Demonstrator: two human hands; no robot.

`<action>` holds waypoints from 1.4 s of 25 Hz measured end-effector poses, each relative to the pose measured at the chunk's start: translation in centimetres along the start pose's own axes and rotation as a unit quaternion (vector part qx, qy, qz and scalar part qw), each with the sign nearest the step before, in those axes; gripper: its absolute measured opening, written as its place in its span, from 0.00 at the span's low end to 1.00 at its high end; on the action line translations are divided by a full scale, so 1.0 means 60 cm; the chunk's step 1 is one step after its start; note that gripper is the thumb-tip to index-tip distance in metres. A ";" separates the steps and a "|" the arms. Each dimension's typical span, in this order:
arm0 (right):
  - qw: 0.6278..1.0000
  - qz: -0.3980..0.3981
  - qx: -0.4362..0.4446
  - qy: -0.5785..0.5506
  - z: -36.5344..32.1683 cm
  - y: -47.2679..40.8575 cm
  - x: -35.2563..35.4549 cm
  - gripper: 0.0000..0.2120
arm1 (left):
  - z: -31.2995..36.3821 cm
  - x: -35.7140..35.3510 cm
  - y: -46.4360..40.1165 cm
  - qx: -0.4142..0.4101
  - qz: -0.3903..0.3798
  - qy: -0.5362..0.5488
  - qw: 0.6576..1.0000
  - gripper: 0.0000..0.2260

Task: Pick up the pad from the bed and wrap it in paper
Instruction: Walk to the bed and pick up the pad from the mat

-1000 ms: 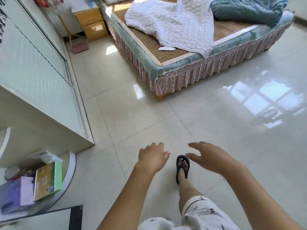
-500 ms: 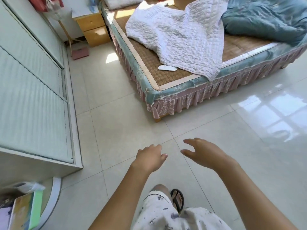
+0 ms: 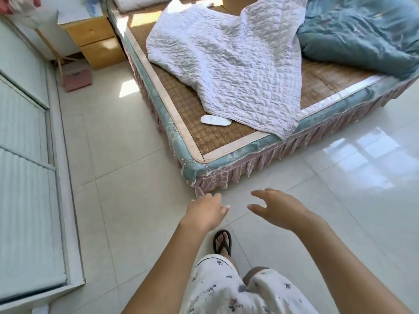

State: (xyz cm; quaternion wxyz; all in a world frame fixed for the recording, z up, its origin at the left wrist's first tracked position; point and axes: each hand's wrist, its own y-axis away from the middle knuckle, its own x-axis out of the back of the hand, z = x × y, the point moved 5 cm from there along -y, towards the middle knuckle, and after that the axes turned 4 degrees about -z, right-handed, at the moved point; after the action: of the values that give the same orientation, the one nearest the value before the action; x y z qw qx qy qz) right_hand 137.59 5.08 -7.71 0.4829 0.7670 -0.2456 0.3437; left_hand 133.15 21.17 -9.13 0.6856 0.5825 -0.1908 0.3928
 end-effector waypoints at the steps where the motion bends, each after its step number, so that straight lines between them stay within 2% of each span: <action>1: 1.000 -0.001 0.000 -0.001 0.004 -0.028 0.022 0.24 | 0.000 0.025 -0.031 -0.006 0.000 0.002 1.000 0.20; 9: 0.999 -0.044 0.000 -0.008 0.052 -0.224 0.152 0.21 | -0.001 0.164 -0.226 0.004 -0.015 -0.005 1.000 0.17; 13: 0.997 -0.065 0.028 -0.015 0.101 -0.363 0.210 0.19 | 0.006 0.223 -0.352 0.020 0.025 0.040 0.999 0.14; 16: 0.994 -0.097 0.055 -0.001 0.145 -0.477 0.253 0.21 | 0.020 0.260 -0.462 0.043 0.035 0.025 0.998 0.14; 20: 0.987 -0.123 0.083 0.055 0.188 -0.607 0.280 0.19 | 0.012 0.267 -0.596 0.048 0.015 0.036 0.998 0.16; 24: 0.981 -0.146 0.096 0.090 0.205 -0.747 0.248 0.23 | -0.038 0.237 -0.752 0.060 0.030 0.031 0.997 0.21; 29: 0.970 -0.216 0.083 0.075 0.212 -0.898 0.131 0.28 | -0.095 0.172 -0.931 0.027 0.050 0.014 0.998 0.26; 35: 0.965 -0.253 0.039 0.056 0.235 -1.003 0.037 0.31 | -0.140 0.088 -1.023 0.015 0.035 -0.025 0.999 0.33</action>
State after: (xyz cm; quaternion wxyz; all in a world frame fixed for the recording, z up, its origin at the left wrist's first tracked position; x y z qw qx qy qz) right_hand 185.79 17.00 -44.61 0.5364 0.8022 -0.0030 0.2620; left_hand 181.46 30.04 -47.25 0.6577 0.5952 -0.2226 0.4045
